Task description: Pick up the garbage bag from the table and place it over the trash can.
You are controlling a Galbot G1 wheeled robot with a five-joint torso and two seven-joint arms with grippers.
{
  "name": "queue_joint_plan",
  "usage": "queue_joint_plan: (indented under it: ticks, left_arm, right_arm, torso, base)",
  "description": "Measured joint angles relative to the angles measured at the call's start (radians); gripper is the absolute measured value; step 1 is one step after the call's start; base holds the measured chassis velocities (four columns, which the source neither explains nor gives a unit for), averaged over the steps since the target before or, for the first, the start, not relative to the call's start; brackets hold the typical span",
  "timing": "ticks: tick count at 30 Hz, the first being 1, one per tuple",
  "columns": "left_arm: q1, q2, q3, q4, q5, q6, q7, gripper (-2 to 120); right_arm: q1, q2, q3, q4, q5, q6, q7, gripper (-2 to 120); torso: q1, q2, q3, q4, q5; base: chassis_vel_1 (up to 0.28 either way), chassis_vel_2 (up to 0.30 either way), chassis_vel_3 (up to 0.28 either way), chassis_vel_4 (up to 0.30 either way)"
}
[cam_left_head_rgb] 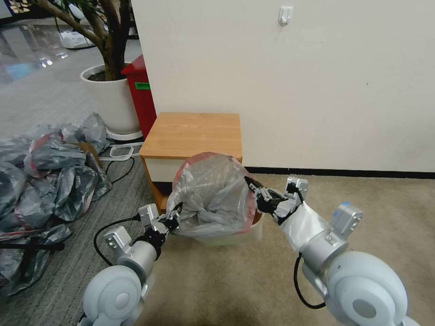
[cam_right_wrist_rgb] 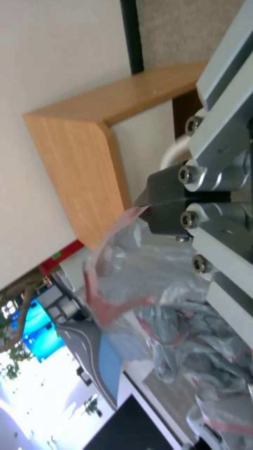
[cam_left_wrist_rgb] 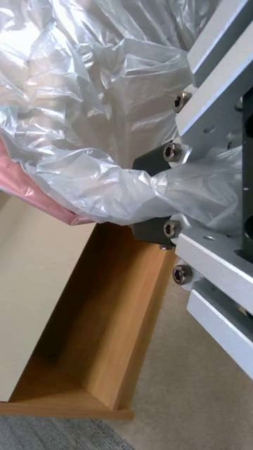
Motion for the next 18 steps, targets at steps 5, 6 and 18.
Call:
queue_joint_plan:
  ticks: [5, 6, 18]
  left_arm:
    - [0.008, -0.004, -0.002, -0.003, -0.001, 0.010, 0.015, 7]
    - [0.008, -0.004, -0.002, -0.003, -0.001, 0.010, 0.015, 7]
    - [0.018, -0.013, -0.013, -0.006, -0.026, 0.019, 0.044, 7]
  right_arm:
    - [0.022, -0.023, 0.031, -0.012, 0.084, -0.021, 0.065, 0]
    - [0.022, -0.023, 0.031, -0.012, 0.084, -0.021, 0.065, 0]
    - [0.007, -0.086, 0.107, -0.026, 0.235, -0.147, 0.205, 0]
  torso:
    - [0.000, 0.000, 0.000, 0.0000, 0.0000]
    - [0.000, 0.000, 0.000, 0.0000, 0.0000]
    - [0.000, 0.000, 0.000, 0.0000, 0.0001]
  base:
    - [0.000, 0.000, 0.000, 0.000]
    - [0.000, 0.000, 0.000, 0.000]
    - [0.000, 0.000, 0.000, 0.000]
